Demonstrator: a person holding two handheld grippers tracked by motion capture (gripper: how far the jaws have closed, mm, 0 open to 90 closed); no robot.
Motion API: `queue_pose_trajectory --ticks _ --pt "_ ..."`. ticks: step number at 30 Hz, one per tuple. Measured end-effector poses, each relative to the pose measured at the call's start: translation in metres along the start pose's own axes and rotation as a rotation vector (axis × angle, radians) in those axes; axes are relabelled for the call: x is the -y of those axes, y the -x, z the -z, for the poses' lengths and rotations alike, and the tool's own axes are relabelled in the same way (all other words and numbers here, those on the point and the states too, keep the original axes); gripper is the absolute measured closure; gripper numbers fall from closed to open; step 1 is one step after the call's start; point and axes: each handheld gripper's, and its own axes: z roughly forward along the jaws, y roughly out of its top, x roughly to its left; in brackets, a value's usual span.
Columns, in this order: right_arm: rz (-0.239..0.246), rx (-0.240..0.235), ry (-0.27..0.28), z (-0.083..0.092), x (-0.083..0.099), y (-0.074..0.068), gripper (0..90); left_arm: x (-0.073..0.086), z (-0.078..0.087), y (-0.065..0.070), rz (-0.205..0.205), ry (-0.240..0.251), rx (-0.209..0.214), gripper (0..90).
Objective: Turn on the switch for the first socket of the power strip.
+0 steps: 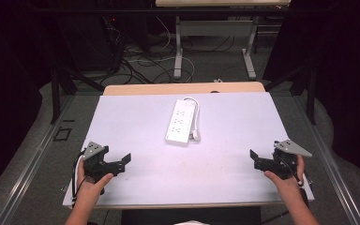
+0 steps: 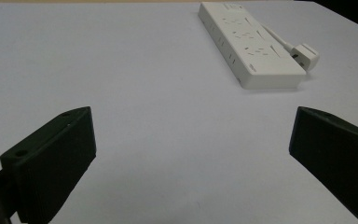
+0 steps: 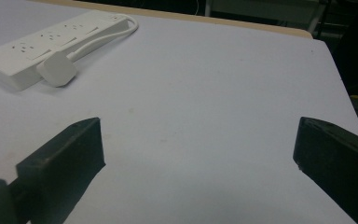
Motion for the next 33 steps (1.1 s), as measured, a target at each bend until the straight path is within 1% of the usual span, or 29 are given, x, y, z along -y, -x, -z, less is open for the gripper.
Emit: queue_pose_trajectory --ticks 1,3,4,5,6,7,8,9,10,11,12,13,14,15,16,19,21,24,25,26,28,31,33 --pt "-0.004 -0.008 0.000 0.000 0.001 0.000 2.6 0.000 0.000 0.001 -0.002 -0.001 0.001 0.7" --pt "-0.013 -0.010 0.000 0.000 0.002 0.001 3.9 -0.001 0.000 0.002 -0.003 0.004 0.005 0.7" --pt "-0.031 -0.021 -0.029 0.002 0.004 0.001 7.1 -0.001 0.000 0.002 -0.004 0.008 0.009 0.7" --pt "-0.047 -0.022 -0.035 0.002 0.005 0.001 7.3 -0.001 0.000 0.002 -0.004 0.008 0.009 0.7" --pt "-0.045 -0.025 -0.036 0.001 0.006 0.001 7.3 -0.001 -0.001 0.002 -0.013 0.008 0.009 0.7" --pt "-0.045 -0.025 -0.036 0.001 0.006 0.001 7.3 -0.002 -0.001 0.003 -0.014 0.007 0.010 0.7" --pt "-0.046 -0.022 -0.050 0.003 0.006 0.000 7.3 -0.002 -0.001 0.003 -0.016 0.007 0.011 0.7" --pt "-0.050 -0.022 -0.041 0.002 0.006 -0.001 7.3 -0.002 -0.002 0.004 -0.017 0.007 0.015 0.7" --pt "-0.041 -0.018 -0.036 0.002 0.006 0.000 7.2 -0.001 -0.002 0.004 -0.020 0.005 0.015 0.7" --pt "-0.040 -0.006 -0.029 0.001 0.006 -0.001 7.2 -0.001 -0.002 0.005 -0.025 0.005 0.011 0.7" --pt "-0.043 -0.004 -0.039 0.002 0.006 -0.002 7.1 -0.001 -0.002 0.005 -0.025 0.005 0.011 0.7" --pt "-0.043 0.001 -0.034 0.000 0.007 -0.002 7.0 -0.001 -0.001 0.006 -0.023 0.006 0.014 0.7" --pt "-0.043 0.001 -0.034 0.000 0.007 -0.002 7.0 -0.002 -0.001 0.006 -0.011 0.006 0.028 0.7" --pt "-0.040 -0.015 -0.057 0.000 0.008 -0.001 7.0 -0.002 -0.001 0.006 -0.007 0.009 0.037 0.7" --pt "-0.051 -0.016 -0.051 0.000 0.009 -0.002 7.0 -0.002 -0.001 0.007 -0.004 0.011 0.042 0.7" --pt "-0.047 -0.013 -0.061 0.001 0.009 -0.003 7.0 -0.002 -0.002 0.010 -0.009 0.007 0.037 0.7" --pt "-0.033 -0.017 -0.052 0.000 0.010 -0.004 7.0 -0.002 -0.003 0.012 -0.012 0.005 0.041 0.9" --pt "-0.038 -0.017 -0.059 0.001 0.010 -0.005 7.0 -0.002 -0.005 0.014 -0.015 0.002 0.045 2.0" --pt "-0.022 -0.018 -0.047 0.001 0.011 -0.005 7.0 -0.002 -0.006 0.015 -0.019 0.001 0.047 2.5" --pt "-0.022 -0.020 -0.047 0.002 0.010 -0.005 7.0 -0.002 -0.007 0.017 -0.020 0.002 0.047 2.8" --pt "-0.019 -0.017 -0.045 0.002 0.011 -0.005 7.0 -0.003 -0.008 0.021 -0.045 -0.002 0.042 3.4" --pt "-0.033 -0.016 -0.041 0.002 0.011 -0.005 7.2 -0.003 -0.011 0.028 -0.059 -0.012 0.050 5.4" --pt "-0.029 -0.020 -0.035 0.001 0.011 -0.005 7.2 -0.003 -0.013 0.033 -0.066 -0.020 0.055 7.4"
